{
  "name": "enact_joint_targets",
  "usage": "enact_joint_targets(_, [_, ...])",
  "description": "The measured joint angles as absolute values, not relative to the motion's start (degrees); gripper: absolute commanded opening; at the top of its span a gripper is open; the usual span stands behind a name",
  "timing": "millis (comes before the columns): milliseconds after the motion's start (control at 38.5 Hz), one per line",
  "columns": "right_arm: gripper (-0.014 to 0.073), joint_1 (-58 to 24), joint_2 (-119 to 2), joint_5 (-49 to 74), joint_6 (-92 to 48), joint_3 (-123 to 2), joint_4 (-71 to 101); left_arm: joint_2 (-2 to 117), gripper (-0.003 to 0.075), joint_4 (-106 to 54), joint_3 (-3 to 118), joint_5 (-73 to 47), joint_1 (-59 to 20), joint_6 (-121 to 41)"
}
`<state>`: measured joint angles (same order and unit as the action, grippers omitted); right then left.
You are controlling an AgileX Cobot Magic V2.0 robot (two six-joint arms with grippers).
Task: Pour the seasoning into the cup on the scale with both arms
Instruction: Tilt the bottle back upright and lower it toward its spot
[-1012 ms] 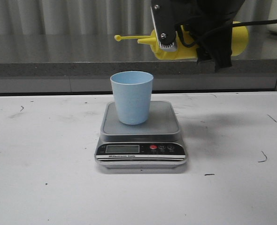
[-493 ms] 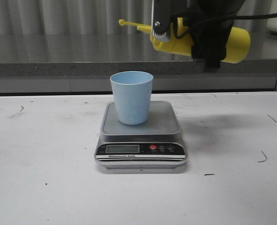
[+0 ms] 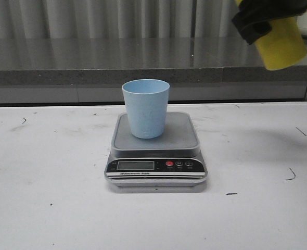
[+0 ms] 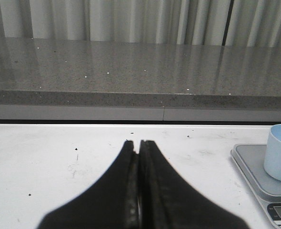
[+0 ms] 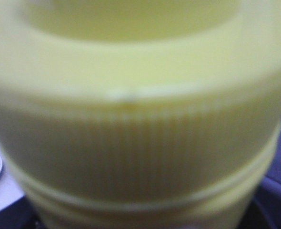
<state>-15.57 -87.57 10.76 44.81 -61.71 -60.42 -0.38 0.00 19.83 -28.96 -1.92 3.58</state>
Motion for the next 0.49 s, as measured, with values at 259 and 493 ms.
enact_joint_targets(259, [0.0328,-3.8,-85.6,-5.4,52.7,-49.9,-62.0,-0.4,-0.0020,0.0,19.8,-29.0,-1.9,3.6])
enact_joint_targets(493, [0.0328,0.2,-85.6,-18.6,47.0,-43.1,-60.8,-0.4,-0.0020,0.0,19.8,-29.0,-1.9,3.6])
